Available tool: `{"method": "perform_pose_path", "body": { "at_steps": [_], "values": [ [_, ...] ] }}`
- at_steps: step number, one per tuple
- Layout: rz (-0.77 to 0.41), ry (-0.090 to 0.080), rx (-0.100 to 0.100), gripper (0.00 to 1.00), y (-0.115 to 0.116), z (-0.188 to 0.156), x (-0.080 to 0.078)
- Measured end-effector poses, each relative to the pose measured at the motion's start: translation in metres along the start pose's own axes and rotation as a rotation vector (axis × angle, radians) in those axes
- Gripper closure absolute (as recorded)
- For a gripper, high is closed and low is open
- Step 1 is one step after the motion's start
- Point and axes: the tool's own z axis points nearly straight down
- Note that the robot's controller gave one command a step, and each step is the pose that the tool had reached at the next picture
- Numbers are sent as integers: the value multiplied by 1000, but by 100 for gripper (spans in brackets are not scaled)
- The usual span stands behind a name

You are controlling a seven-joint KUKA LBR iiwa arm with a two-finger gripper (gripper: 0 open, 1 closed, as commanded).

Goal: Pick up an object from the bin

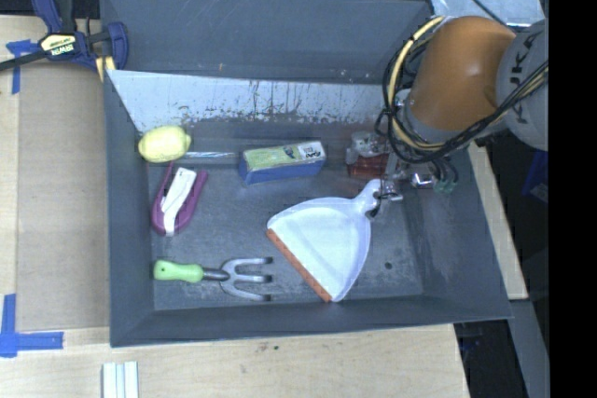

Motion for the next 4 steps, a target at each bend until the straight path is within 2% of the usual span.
{"method": "perform_pose_path", "body": {
  "at_steps": [1, 3, 4],
  "values": [
    [-143, -14, 4, 100, 9, 11, 4],
    [-143, -14, 4, 100, 7, 11, 7],
    [-172, -19, 5, 100, 5, 0, 10]
  ]
}}
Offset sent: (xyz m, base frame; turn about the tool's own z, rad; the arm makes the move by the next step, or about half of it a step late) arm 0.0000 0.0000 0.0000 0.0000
